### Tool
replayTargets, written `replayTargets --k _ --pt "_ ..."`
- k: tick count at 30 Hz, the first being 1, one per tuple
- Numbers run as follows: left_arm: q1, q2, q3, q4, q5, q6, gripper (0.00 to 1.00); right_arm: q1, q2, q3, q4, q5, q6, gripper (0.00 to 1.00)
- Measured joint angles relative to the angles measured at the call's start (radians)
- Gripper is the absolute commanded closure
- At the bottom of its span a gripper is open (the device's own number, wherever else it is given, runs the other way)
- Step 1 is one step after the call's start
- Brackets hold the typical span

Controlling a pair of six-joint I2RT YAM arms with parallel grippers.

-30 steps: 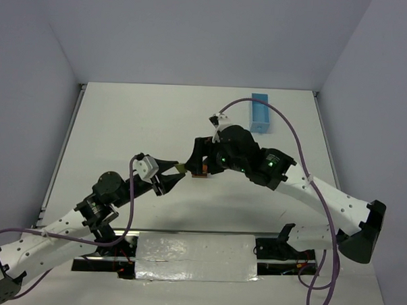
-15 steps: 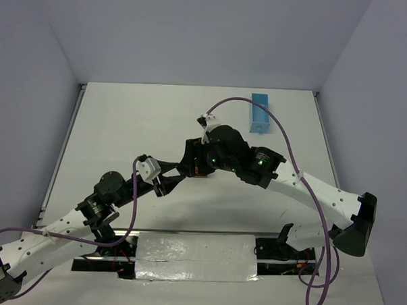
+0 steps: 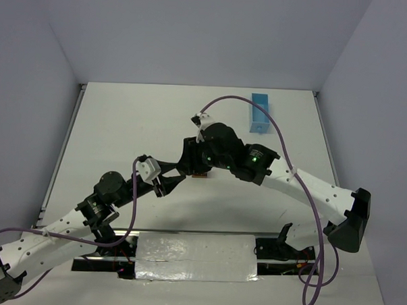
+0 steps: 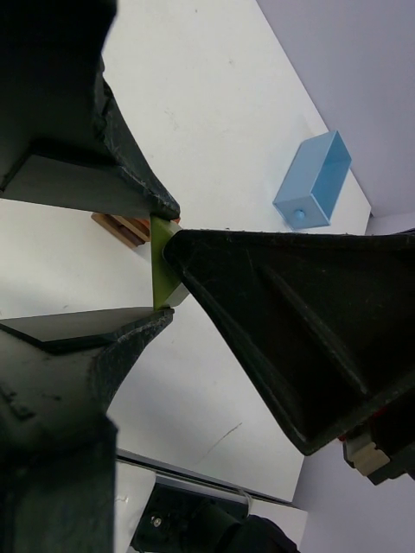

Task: Build the wood block tower

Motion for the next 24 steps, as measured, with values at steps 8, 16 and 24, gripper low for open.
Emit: replayTargets --k 8,16,24 --pt "0.000 0.000 0.000 -0.003 -0.001 0.000 0.76 0.000 0.004 0.003 -0.003 -0.017 -0.012 0.84" --pt "-0.006 0.009 0.003 -0.026 -0.077 -0.024 0.01 -0.035 0.005 -0.021 0.045 -0.120 -0.071 0.93" --pt "-0.005 -0.021 0.141 -0.336 -0.262 -0.223 0.01 -0.262 -0.029 -0.124 0.164 -0.266 -0.294 0.94"
